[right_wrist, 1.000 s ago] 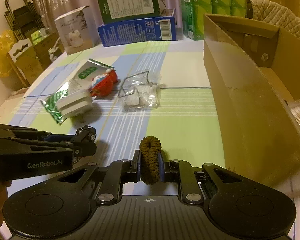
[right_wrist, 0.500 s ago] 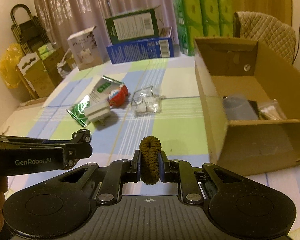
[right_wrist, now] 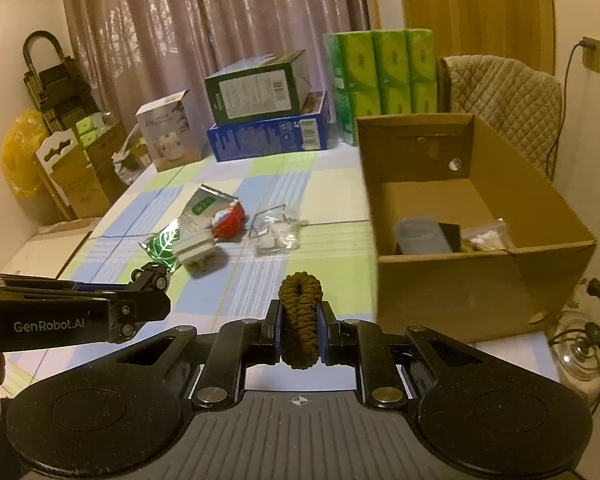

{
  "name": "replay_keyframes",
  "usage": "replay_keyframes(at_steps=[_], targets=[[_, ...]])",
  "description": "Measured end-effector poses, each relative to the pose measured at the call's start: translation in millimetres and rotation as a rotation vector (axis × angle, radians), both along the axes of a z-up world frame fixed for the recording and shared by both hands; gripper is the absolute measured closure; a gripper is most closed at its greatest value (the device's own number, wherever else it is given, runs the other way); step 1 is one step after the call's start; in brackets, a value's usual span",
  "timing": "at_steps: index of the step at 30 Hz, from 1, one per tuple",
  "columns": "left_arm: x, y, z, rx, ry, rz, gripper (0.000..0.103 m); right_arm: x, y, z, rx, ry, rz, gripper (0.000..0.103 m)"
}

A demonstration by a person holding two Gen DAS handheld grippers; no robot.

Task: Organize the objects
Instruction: 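Carry the toy car and hair tie over the cardboard box with both tools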

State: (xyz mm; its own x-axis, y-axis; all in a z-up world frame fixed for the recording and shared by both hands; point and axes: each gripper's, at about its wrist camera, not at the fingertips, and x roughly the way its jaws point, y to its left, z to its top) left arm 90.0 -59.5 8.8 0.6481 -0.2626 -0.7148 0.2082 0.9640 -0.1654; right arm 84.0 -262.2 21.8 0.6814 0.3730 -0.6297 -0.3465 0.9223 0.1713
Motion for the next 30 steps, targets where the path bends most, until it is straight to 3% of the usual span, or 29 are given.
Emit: replay_keyframes(at_steps=[14, 30], targets=[[-2.1, -37.0, 17.4, 0.002, -0.023, -0.077, 0.077, -2.5, -38.4, 16.4, 0.014, -0.027, -0.074, 0.089], [49.1, -120.0, 31.9, -0.028, -0.039, -0.221, 0.077, 49.4, -120.8, 43.5, 0.011, -0.075, -0.206, 0.089]])
